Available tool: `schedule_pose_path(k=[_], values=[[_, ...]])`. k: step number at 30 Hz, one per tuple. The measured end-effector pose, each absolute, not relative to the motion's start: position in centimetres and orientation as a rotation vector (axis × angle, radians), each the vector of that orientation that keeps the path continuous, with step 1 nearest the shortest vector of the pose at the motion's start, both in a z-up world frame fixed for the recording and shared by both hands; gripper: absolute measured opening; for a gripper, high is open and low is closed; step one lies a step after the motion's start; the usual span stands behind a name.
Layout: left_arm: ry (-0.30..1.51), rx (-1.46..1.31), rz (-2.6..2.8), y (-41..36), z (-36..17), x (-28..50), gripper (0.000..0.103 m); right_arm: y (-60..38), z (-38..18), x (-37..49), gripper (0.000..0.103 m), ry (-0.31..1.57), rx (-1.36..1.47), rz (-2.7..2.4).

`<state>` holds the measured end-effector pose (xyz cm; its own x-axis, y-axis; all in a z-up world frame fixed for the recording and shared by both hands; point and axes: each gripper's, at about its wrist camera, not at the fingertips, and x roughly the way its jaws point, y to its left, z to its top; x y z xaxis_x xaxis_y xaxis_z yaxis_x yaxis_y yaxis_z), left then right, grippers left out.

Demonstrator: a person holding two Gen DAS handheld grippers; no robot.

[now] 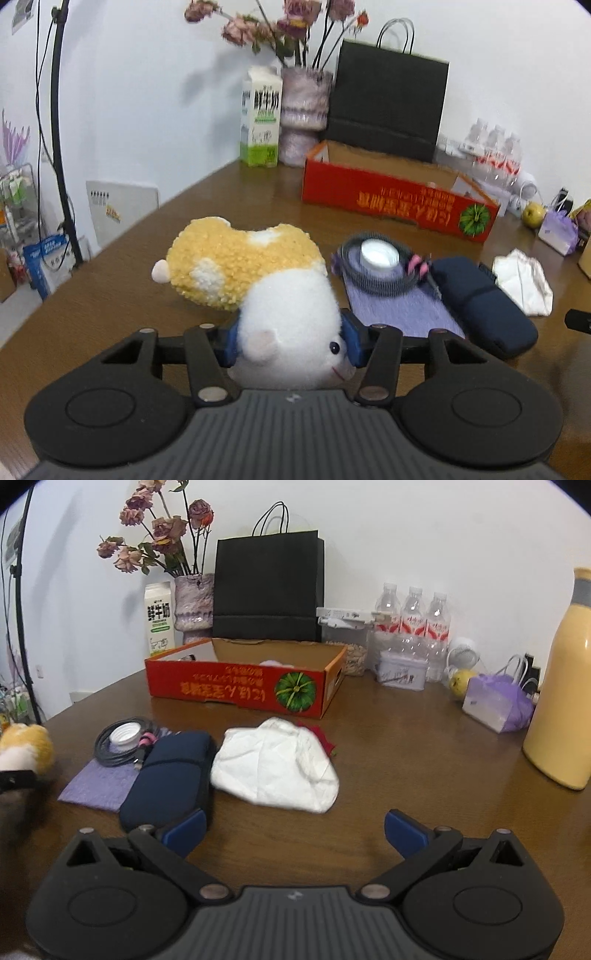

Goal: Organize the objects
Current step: 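Grasp the yellow-white plush toy with left tool while right tool grasps white cloth, then lift the white cloth with the right tool, uncovering the red rose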

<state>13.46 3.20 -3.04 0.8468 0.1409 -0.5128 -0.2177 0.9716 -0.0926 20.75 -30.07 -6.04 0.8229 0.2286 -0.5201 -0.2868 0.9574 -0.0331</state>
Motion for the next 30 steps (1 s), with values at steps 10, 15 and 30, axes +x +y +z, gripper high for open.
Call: schedule_pose_path(k=[10, 15, 30], values=[[0.454, -0.111, 0.1, 3.8, -0.4, 17.0, 0.054, -27.7, -5.1, 24.4, 0.103, 0.542, -0.097, 0.248], [0.438, -0.098, 0.064, 3.3, 0.1, 19.7, 0.054, -26.3, -5.5, 27.2, 0.103, 0.567, -0.053, 0.223], [0.435, -0.074, 0.027, 2.8, -1.7, 22.1, 0.053, -24.2, -8.6, 30.5, 0.103, 0.592, 0.025, 0.165]])
